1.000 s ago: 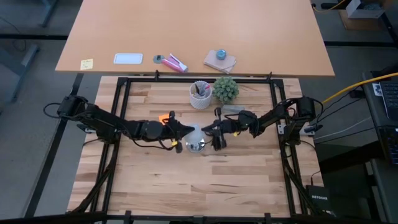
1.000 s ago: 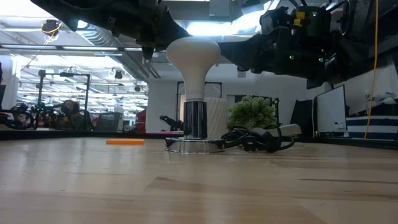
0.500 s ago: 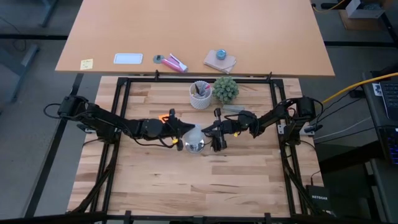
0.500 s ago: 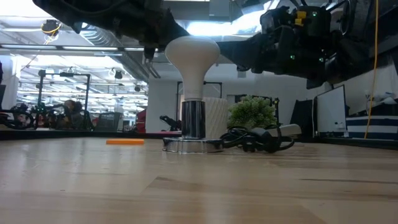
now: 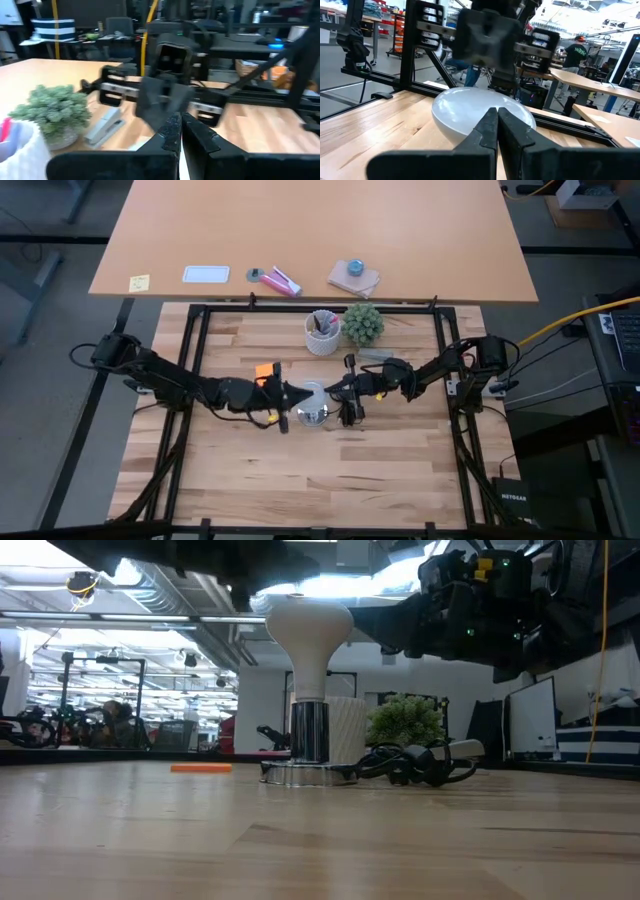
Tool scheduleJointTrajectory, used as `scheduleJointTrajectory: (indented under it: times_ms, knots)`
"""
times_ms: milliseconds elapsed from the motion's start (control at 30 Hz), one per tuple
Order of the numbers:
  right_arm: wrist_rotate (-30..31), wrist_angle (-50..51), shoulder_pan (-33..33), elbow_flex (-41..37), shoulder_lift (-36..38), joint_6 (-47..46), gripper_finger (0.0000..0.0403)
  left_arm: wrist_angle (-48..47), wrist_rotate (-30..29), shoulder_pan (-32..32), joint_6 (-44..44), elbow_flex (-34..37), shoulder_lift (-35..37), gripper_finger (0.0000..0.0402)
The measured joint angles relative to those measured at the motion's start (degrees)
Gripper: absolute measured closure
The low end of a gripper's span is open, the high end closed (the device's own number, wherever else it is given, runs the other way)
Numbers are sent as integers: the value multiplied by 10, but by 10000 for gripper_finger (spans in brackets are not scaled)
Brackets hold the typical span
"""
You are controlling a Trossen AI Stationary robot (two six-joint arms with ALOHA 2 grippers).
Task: Screw lightbulb
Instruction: Insert the light bulb into the lamp socket
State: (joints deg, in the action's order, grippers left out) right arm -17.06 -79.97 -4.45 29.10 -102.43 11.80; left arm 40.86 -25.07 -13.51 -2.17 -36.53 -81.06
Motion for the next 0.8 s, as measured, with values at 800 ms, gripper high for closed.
scheduleJointTrajectory:
  times_ms: [800]
  knots:
    - [1,0,0,0,0,0,391,-147,-69,-85,-141,-1,3,396]
